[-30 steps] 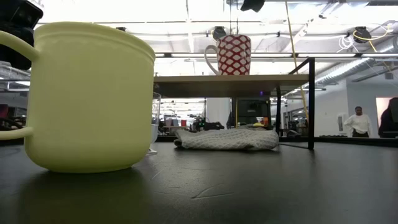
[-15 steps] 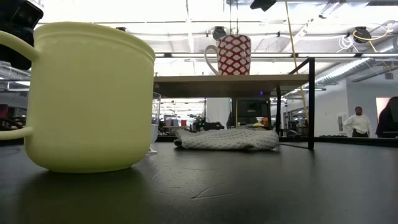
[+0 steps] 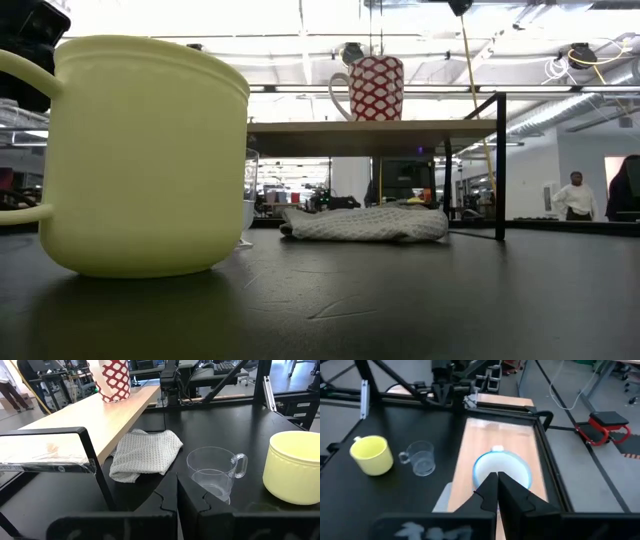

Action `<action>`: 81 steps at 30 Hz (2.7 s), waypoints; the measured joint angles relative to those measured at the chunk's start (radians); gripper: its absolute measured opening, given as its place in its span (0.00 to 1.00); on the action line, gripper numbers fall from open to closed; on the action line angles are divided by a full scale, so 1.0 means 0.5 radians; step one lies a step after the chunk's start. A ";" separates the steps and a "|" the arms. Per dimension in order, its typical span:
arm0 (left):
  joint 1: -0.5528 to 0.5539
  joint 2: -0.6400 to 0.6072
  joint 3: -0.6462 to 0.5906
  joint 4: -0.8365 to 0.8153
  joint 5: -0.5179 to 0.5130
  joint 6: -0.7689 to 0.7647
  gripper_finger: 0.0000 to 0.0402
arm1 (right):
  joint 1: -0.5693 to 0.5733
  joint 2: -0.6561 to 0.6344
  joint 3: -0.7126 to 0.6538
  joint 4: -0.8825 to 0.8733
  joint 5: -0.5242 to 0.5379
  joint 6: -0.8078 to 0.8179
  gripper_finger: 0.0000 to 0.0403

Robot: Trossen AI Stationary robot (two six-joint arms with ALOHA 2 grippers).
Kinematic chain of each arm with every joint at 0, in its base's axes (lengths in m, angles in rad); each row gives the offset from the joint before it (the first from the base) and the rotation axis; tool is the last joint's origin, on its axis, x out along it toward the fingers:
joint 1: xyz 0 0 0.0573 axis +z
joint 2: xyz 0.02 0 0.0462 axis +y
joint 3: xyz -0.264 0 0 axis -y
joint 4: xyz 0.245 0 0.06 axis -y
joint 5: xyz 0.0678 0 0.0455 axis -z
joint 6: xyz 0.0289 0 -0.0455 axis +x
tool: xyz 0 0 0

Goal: Stack small to large cups/mugs on shelf
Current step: Put the red mug on the shelf

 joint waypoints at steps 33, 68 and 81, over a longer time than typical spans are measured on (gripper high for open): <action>0.000 0.000 0.000 0.249 0.027 0.075 0.00 | 0.078 -1.304 -1.516 0.488 -0.002 0.285 0.00; 0.789 0.841 0.861 0.543 0.737 0.447 0.00 | 0.078 -1.382 -1.518 0.490 -0.065 0.292 0.00; 1.376 1.293 1.103 0.717 1.325 0.321 0.00 | 0.078 -1.382 -1.517 0.490 -0.065 0.292 0.00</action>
